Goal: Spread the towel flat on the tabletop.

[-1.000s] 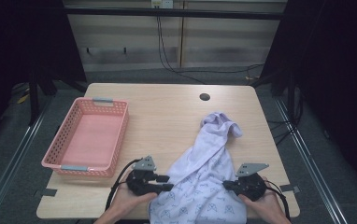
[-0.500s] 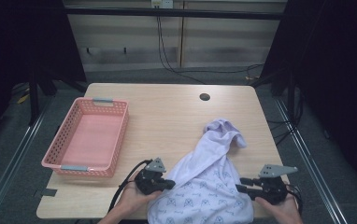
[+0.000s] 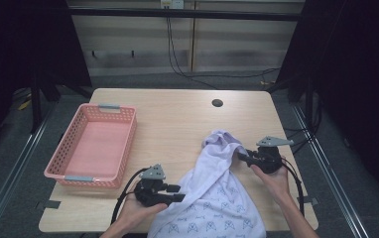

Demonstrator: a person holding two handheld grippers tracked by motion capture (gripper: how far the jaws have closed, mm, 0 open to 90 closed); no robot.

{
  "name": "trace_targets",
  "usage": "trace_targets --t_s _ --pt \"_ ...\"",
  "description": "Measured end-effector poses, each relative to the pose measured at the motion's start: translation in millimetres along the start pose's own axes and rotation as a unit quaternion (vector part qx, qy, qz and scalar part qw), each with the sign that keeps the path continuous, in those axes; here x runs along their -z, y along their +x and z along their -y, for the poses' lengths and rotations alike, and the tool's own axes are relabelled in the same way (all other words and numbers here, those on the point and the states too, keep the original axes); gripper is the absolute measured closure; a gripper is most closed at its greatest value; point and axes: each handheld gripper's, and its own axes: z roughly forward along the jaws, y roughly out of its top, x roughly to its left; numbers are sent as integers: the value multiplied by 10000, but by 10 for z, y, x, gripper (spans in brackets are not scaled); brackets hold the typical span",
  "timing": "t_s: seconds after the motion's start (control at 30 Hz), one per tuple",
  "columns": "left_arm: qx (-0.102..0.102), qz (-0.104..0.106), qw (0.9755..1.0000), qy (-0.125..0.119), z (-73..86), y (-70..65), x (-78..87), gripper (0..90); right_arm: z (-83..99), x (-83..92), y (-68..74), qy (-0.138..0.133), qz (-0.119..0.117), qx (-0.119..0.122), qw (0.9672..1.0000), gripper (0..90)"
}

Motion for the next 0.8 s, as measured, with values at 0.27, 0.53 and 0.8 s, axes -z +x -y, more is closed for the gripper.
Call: trace_targets --t_s 0.27,0.53,0.8 --pt "-109 -164 9988 -452 -368 45 -226 427 -336 164 432 -332 -1084 423 9926 883" --pt "-318 -293 9958 -807 -672 20 -286 334 -755 287 782 -782 -1676 693 9803 883" --pt "-197 -591 9930 -1006 -650 40 -328 866 -912 199 1029 -906 -2111 749 9704 765"
